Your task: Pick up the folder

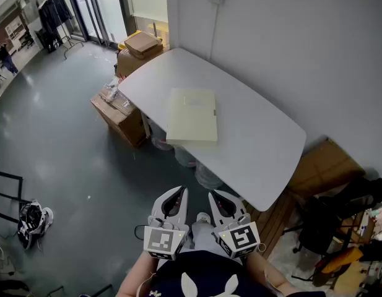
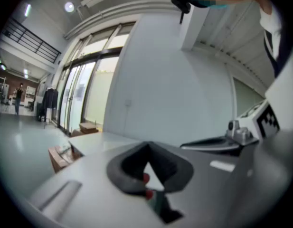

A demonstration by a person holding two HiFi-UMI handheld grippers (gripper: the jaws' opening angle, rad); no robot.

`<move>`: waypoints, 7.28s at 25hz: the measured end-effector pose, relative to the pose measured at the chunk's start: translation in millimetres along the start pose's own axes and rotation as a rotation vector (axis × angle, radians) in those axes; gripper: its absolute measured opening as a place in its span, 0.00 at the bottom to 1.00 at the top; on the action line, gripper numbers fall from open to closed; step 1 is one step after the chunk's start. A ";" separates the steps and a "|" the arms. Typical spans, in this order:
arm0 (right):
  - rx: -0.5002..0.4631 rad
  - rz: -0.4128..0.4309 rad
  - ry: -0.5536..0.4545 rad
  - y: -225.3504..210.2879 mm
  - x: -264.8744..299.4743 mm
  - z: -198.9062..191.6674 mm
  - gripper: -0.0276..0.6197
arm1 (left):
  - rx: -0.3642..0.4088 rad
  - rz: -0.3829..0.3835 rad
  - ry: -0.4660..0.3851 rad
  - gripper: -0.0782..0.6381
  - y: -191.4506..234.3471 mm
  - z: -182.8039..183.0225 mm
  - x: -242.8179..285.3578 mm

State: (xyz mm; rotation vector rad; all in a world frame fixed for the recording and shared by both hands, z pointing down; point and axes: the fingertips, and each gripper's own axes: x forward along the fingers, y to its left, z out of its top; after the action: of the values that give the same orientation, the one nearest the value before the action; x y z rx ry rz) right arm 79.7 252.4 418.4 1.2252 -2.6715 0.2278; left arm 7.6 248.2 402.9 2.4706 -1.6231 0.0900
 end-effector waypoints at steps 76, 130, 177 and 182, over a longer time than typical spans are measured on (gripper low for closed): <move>0.064 -0.097 -0.069 -200.6 187.0 60.6 0.06 | -0.073 0.106 0.155 0.12 156.0 8.1 226.7; 0.291 -0.171 0.290 -233.0 302.7 -56.5 0.46 | -0.227 -0.109 0.512 0.51 220.2 -99.4 321.7; 0.547 -0.189 0.441 -276.6 317.1 -133.5 0.46 | -0.394 0.021 0.685 0.56 251.9 -166.7 333.3; 0.600 -0.198 0.446 -280.8 315.6 -141.1 0.46 | -0.404 0.009 0.704 0.56 248.3 -170.9 335.4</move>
State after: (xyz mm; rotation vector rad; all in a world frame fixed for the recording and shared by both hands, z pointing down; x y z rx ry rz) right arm 107.4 -128.9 646.9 1.3675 -2.1334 1.1796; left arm -76.6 -118.9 650.9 1.8253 -1.1957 0.5122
